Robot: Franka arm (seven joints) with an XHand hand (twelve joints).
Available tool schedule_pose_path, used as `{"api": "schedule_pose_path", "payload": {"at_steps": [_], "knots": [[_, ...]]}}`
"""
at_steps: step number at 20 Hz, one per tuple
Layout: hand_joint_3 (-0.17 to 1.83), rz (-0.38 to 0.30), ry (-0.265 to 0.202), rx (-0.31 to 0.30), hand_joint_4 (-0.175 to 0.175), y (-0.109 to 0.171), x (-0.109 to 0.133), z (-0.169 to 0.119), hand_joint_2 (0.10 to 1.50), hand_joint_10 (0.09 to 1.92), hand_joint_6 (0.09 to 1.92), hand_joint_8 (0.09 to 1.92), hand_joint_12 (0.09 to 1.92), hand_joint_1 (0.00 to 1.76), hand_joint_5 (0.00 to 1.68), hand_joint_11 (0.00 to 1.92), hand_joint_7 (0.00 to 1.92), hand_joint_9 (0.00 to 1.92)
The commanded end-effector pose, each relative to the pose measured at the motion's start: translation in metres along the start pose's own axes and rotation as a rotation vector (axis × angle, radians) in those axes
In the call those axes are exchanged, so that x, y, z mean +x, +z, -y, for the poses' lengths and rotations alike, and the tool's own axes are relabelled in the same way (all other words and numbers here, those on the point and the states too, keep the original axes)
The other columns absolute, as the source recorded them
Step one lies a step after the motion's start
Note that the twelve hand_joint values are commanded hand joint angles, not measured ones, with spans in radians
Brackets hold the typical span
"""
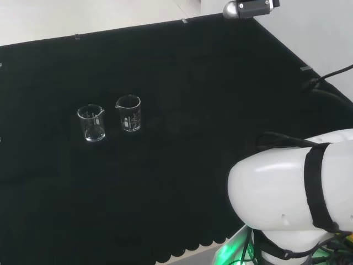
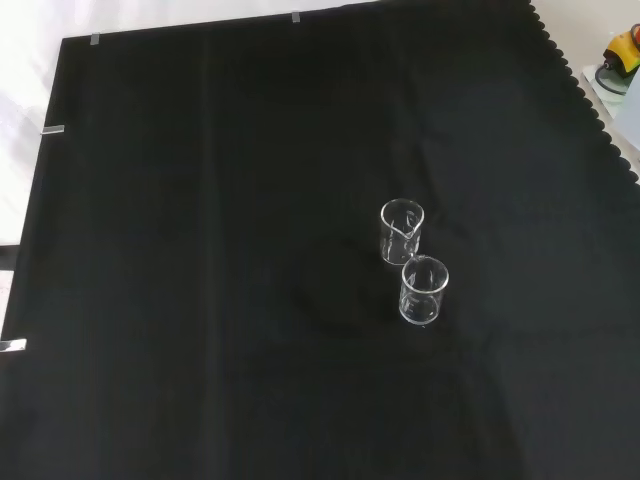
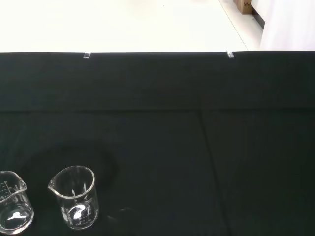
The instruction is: Pick up the beaker on the right.
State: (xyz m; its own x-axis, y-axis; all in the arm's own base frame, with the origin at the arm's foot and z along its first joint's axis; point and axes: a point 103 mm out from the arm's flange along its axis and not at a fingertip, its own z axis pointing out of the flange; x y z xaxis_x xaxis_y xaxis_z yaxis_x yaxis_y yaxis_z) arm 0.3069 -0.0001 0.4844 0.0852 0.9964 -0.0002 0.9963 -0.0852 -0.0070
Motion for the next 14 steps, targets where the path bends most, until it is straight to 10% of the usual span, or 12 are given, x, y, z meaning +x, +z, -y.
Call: {"api": "schedule_pose_path", "payload": {"at_steps": [1, 14], "knots": [[0.83, 0.02, 0.0, -0.009, -0.043, 0.0, -0.005, -0.001, 0.99, 0.54, 0.26, 0.45, 0.79, 0.19, 0.14, 0.04, 0.12, 0.17], [0.74, 0.01, 0.015, 0.012, -0.033, 0.009, 0.002, -0.013, 1.18, 0.53, 0.09, 0.38, 0.65, 0.0, 0.12, 0.0, 0.0, 0.05]]}}
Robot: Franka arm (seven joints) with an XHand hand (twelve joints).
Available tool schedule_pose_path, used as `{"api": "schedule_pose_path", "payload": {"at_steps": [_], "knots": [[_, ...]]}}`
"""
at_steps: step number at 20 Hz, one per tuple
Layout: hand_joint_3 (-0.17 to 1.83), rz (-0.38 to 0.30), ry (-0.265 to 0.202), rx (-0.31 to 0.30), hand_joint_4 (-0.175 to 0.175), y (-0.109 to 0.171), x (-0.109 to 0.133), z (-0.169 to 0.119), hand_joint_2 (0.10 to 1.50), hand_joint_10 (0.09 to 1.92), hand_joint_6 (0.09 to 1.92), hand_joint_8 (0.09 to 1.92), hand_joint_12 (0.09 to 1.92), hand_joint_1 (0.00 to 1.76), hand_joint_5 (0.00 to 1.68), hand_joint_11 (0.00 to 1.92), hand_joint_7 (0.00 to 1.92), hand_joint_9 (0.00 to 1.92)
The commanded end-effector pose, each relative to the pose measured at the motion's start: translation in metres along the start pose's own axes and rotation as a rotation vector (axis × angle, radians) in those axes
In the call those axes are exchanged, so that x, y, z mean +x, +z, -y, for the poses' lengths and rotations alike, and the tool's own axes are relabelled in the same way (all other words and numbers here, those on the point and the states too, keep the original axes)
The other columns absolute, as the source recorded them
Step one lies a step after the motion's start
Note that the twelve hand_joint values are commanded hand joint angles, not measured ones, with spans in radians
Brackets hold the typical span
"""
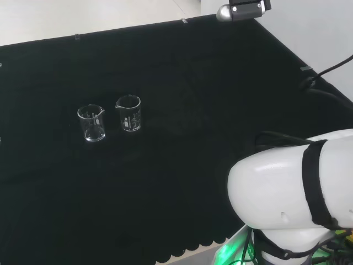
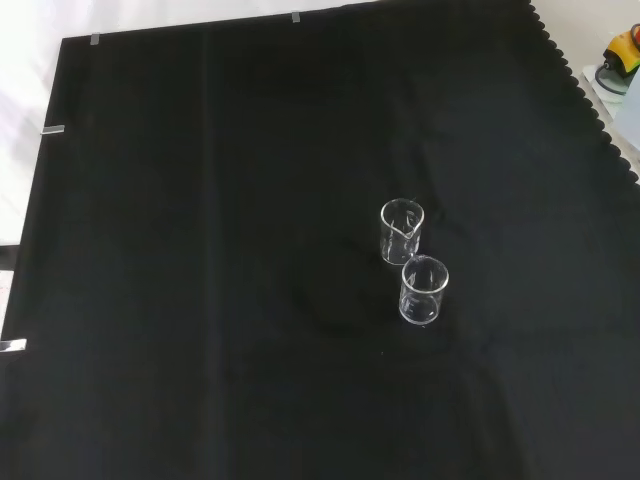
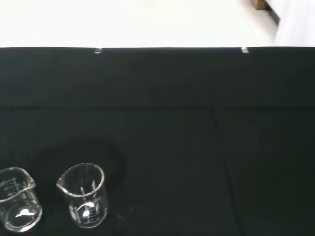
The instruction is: Pick up the beaker on the right.
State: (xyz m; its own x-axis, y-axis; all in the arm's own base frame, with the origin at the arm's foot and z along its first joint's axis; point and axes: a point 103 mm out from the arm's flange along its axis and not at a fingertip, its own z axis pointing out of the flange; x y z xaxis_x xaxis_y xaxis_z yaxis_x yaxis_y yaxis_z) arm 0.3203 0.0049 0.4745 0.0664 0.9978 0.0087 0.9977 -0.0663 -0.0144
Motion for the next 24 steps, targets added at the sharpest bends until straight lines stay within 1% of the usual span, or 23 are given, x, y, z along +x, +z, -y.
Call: {"api": "schedule_pose_path", "payload": {"at_steps": [1, 8, 14, 17, 22, 24], "knots": [[0.74, 0.017, 0.036, 0.006, -0.033, 0.0, -0.004, -0.001, 1.18, 0.53, 0.09, 0.38, 0.65, 0.0, 0.12, 0.0, 0.0, 0.05], [0.73, -0.001, 0.046, 0.027, -0.034, 0.016, -0.009, -0.014, 1.18, 0.53, 0.09, 0.38, 0.65, 0.0, 0.12, 0.0, 0.01, 0.05], [0.73, -0.032, 0.045, 0.045, -0.034, 0.038, -0.016, -0.027, 1.18, 0.53, 0.09, 0.38, 0.65, 0.0, 0.12, 0.0, 0.01, 0.05], [0.73, -0.064, 0.044, 0.056, -0.034, 0.054, -0.026, -0.039, 1.18, 0.53, 0.09, 0.38, 0.65, 0.0, 0.12, 0.0, 0.01, 0.05], [0.73, -0.124, 0.036, 0.071, -0.034, 0.082, -0.051, -0.069, 1.18, 0.53, 0.09, 0.38, 0.65, 0.0, 0.12, 0.0, 0.01, 0.06], [0.73, -0.138, 0.042, 0.085, -0.033, 0.091, -0.061, -0.08, 1.18, 0.53, 0.09, 0.38, 0.64, 0.0, 0.12, 0.0, 0.01, 0.06]]}}
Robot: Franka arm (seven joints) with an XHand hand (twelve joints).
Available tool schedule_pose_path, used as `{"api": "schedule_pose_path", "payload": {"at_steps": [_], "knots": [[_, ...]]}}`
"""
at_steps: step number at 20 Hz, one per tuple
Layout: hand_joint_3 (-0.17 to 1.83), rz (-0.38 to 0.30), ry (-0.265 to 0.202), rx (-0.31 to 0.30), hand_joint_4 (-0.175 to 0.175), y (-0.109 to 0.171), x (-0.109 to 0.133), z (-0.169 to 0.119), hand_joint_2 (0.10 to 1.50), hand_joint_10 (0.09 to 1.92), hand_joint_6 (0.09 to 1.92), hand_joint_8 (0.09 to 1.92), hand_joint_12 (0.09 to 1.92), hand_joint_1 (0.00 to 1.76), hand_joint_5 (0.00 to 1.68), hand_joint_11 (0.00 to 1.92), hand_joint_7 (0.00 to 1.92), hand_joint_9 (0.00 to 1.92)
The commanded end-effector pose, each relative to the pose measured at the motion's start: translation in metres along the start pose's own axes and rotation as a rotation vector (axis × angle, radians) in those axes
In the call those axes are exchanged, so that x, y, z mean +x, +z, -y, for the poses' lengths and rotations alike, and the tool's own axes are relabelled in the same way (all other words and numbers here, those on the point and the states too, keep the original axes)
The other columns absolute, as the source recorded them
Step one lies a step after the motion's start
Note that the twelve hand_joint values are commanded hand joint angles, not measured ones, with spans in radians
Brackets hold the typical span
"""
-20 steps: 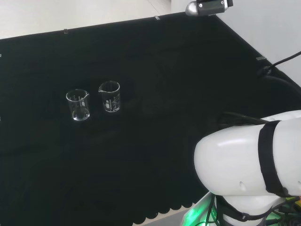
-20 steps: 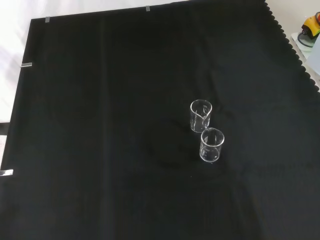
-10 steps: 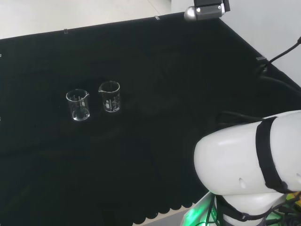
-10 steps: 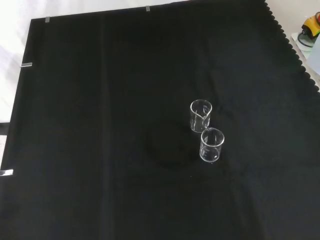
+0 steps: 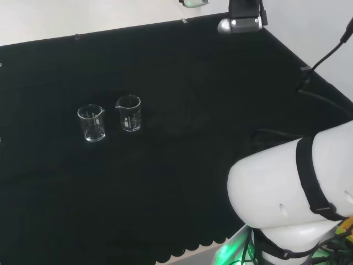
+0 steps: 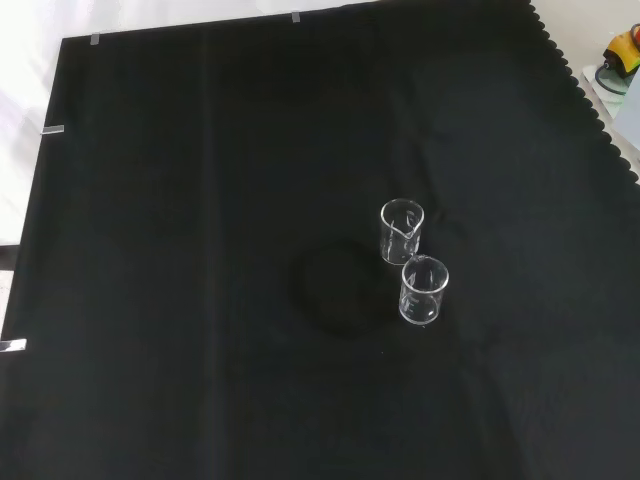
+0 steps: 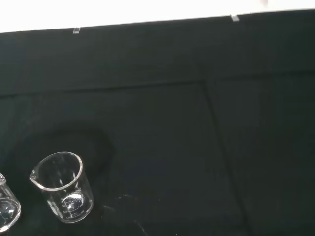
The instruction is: Pick up the beaker on the right.
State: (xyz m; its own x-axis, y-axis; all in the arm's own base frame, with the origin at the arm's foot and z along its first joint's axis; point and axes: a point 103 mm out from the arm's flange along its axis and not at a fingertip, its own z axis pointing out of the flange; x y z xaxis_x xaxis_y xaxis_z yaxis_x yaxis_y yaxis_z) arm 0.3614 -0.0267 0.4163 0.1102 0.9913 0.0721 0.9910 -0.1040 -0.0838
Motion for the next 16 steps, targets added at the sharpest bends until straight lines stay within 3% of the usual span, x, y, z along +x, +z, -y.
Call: {"api": "schedule_pose_path", "payload": {"at_steps": [1, 10, 16], "knots": [[0.73, -0.089, -0.005, 0.02, -0.033, 0.033, -0.035, -0.044, 1.18, 0.53, 0.09, 0.38, 0.64, 0.0, 0.12, 0.0, 0.01, 0.06], [0.73, -0.148, -0.039, 0.054, -0.032, 0.069, -0.035, -0.083, 1.14, 0.55, 0.09, 0.38, 0.63, 0.03, 0.13, 0.0, 0.02, 0.07], [0.74, -0.227, -0.078, 0.077, -0.032, 0.09, -0.027, -0.1, 1.11, 0.55, 0.09, 0.38, 0.63, 0.07, 0.14, 0.0, 0.03, 0.08]]}}
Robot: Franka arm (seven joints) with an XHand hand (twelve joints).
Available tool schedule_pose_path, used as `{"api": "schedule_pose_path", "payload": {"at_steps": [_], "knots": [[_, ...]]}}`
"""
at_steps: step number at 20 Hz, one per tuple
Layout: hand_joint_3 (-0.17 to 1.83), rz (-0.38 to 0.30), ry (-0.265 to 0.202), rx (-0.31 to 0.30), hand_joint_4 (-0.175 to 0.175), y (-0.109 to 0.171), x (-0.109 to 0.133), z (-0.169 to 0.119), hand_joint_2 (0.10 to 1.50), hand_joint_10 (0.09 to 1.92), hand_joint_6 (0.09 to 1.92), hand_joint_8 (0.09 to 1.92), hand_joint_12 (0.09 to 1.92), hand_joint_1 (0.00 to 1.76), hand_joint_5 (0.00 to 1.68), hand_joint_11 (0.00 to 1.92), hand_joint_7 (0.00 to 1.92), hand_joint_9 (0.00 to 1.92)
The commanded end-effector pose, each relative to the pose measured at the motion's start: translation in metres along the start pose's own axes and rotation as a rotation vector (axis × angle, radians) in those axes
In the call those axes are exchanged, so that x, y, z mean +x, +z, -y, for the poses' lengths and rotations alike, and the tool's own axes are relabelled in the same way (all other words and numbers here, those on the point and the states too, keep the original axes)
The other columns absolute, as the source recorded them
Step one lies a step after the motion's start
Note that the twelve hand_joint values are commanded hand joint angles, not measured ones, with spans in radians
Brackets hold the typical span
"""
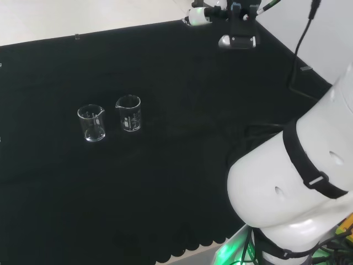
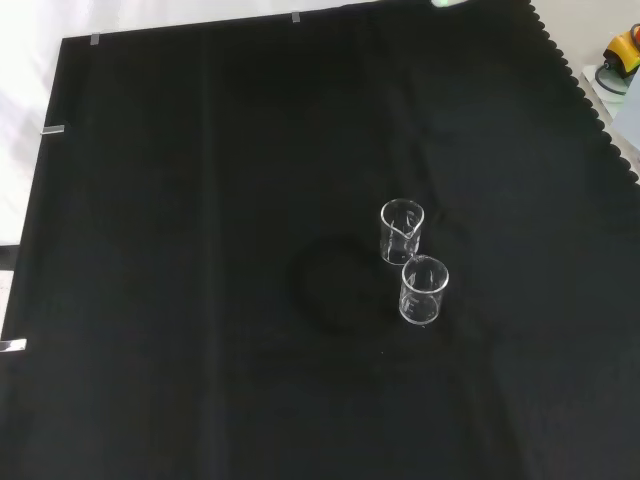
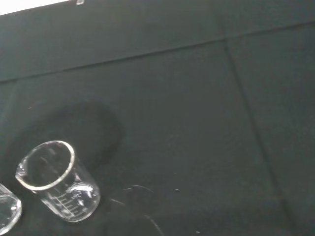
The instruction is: Pick up the beaker on the right.
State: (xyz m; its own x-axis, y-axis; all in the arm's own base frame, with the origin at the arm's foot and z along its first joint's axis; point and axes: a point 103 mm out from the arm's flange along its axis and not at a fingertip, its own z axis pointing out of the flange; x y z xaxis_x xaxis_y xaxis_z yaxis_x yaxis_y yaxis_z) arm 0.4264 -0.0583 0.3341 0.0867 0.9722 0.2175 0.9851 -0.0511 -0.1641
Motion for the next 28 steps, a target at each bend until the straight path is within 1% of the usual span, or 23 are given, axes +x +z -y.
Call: {"api": "schedule_pose_path", "payload": {"at_steps": [1, 6, 8, 15, 17, 19, 20, 24, 28], "knots": [[0.75, -0.092, -0.042, -0.005, -0.032, 0.017, -0.001, -0.03, 1.11, 0.55, 0.09, 0.39, 0.63, 0.08, 0.14, 0.0, 0.03, 0.08], [0.76, -0.145, -0.066, 0.03, -0.029, 0.039, -0.003, -0.039, 1.08, 0.55, 0.09, 0.39, 0.62, 0.12, 0.14, 0.0, 0.03, 0.08], [0.77, -0.178, -0.075, 0.043, -0.027, 0.047, -0.004, -0.043, 1.06, 0.55, 0.09, 0.39, 0.62, 0.15, 0.14, 0.0, 0.04, 0.08], [0.79, -0.221, -0.114, 0.085, -0.023, 0.072, -0.006, -0.055, 1.0, 0.55, 0.09, 0.4, 0.62, 0.2, 0.14, 0.0, 0.04, 0.08], [0.8, -0.223, -0.119, 0.086, -0.022, 0.079, 0.0, -0.058, 0.98, 0.55, 0.09, 0.4, 0.63, 0.22, 0.14, 0.0, 0.04, 0.08], [0.81, -0.241, -0.128, 0.095, -0.022, 0.088, 0.01, -0.062, 0.93, 0.55, 0.09, 0.4, 0.63, 0.27, 0.14, 0.0, 0.04, 0.08], [0.81, -0.255, -0.134, 0.096, -0.022, 0.089, 0.006, -0.063, 0.9, 0.55, 0.09, 0.4, 0.63, 0.3, 0.14, 0.0, 0.04, 0.08], [0.84, -0.261, -0.154, 0.116, -0.022, 0.098, -0.001, -0.067, 0.8, 0.56, 0.09, 0.4, 0.66, 0.4, 0.14, 0.0, 0.05, 0.09], [0.84, -0.27, -0.169, 0.132, -0.022, 0.106, -0.003, -0.073, 0.75, 0.56, 0.09, 0.41, 0.67, 0.44, 0.14, 0.0, 0.05, 0.09]]}}
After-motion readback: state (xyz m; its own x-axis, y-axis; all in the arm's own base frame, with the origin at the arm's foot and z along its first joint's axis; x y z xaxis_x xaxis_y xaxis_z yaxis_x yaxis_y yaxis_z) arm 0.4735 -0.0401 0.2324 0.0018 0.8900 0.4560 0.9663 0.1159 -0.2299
